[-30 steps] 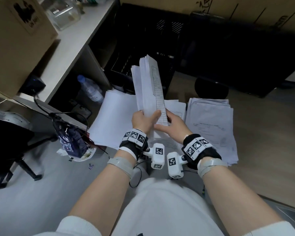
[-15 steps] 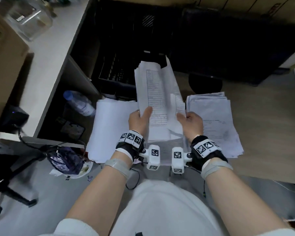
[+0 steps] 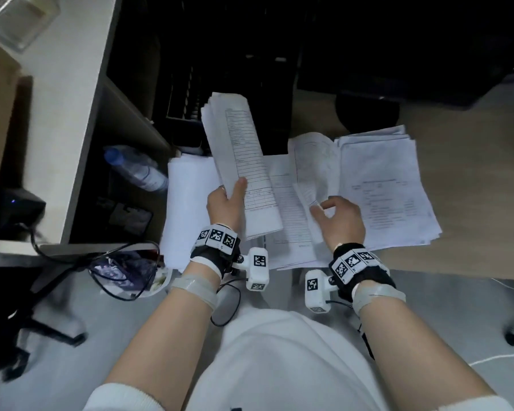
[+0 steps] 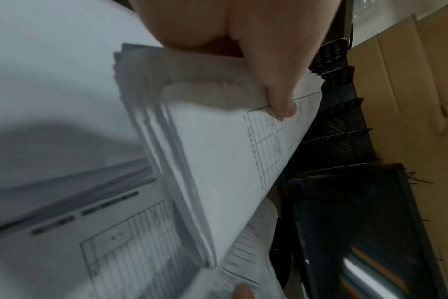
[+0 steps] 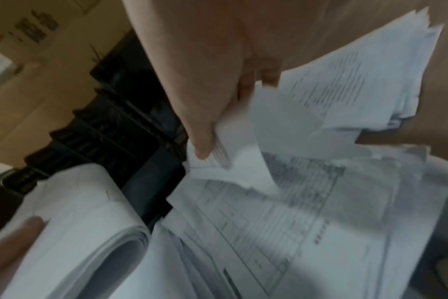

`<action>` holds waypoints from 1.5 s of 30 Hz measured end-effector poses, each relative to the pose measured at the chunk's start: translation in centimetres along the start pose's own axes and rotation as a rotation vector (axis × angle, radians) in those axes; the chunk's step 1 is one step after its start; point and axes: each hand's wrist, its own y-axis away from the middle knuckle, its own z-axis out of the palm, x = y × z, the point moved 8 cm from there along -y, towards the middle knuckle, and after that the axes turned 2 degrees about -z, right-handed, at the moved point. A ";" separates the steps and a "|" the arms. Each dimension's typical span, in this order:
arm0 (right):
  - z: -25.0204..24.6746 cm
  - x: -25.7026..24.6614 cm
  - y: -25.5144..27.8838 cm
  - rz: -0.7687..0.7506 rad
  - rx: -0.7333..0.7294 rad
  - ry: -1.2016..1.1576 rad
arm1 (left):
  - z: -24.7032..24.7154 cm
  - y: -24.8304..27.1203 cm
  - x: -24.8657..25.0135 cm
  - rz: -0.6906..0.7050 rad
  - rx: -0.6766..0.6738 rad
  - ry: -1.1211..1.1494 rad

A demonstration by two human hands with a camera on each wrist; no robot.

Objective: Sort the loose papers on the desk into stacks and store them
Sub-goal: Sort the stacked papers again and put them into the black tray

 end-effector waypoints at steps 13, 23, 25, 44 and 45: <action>5.6 9.2 -0.4 0.247 -0.263 0.169 | 0.3 2.5 -5.5 -0.098 0.026 -0.080; 3.8 10.5 -1.1 0.391 -0.358 0.026 | 4.5 4.4 -5.1 -0.149 -0.132 -0.001; 3.3 10.0 -1.3 0.344 -0.350 -0.014 | 5.0 4.5 -5.0 -0.133 -0.154 -0.026; -2.5 0.9 -2.5 0.046 -0.316 -0.745 | 10.7 7.7 -1.3 -0.075 -0.257 0.187; -2.6 0.8 -2.5 0.030 -0.316 -0.740 | 10.8 7.9 -1.2 -0.075 -0.262 0.191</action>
